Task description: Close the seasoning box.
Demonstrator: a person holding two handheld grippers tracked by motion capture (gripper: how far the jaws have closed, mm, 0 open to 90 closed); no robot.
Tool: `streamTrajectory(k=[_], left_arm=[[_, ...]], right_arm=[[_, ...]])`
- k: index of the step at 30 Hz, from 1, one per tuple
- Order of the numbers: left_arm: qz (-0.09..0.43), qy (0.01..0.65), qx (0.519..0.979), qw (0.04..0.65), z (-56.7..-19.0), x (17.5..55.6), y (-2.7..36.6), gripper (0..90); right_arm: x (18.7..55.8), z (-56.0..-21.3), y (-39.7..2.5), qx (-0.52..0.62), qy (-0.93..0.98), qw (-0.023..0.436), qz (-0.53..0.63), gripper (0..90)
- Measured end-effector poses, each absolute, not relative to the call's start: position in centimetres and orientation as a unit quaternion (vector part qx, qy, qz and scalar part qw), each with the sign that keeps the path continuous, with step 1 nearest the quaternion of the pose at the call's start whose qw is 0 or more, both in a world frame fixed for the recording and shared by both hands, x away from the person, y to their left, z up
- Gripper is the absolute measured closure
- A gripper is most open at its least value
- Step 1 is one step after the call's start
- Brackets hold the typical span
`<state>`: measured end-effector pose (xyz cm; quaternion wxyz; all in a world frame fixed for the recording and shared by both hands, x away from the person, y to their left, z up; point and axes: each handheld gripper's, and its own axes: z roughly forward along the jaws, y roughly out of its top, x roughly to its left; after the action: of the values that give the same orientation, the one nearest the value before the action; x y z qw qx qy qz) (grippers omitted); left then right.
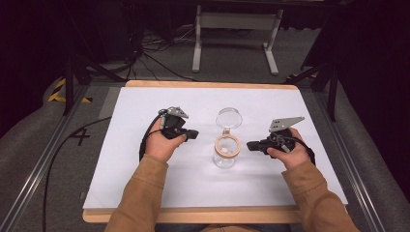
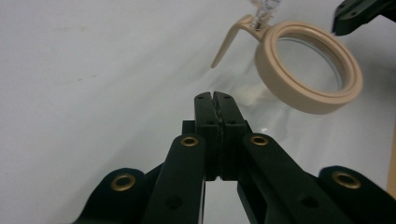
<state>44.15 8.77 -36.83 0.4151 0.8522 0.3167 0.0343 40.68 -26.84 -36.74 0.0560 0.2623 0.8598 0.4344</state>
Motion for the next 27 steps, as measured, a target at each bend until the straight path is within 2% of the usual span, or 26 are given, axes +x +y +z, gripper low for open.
streamTrajectory(k=[11,25,27], left_arm=[[0.070,0.317,0.835,0.444,-34.2,45.9,7.6,88.6],[0.084,0.313,0.836,0.442,-33.2,47.2,4.1,87.8],[0.074,0.314,0.833,0.449,-33.4,47.6,3.9,87.7]], right_arm=[[40.2,-34.8,-25.8,0.237,0.856,0.057,0.456,89.9],[40.5,-34.6,-23.9,0.232,0.848,0.057,0.474,89.7],[40.4,-34.6,-23.7,0.230,0.849,0.059,0.472,89.6]])
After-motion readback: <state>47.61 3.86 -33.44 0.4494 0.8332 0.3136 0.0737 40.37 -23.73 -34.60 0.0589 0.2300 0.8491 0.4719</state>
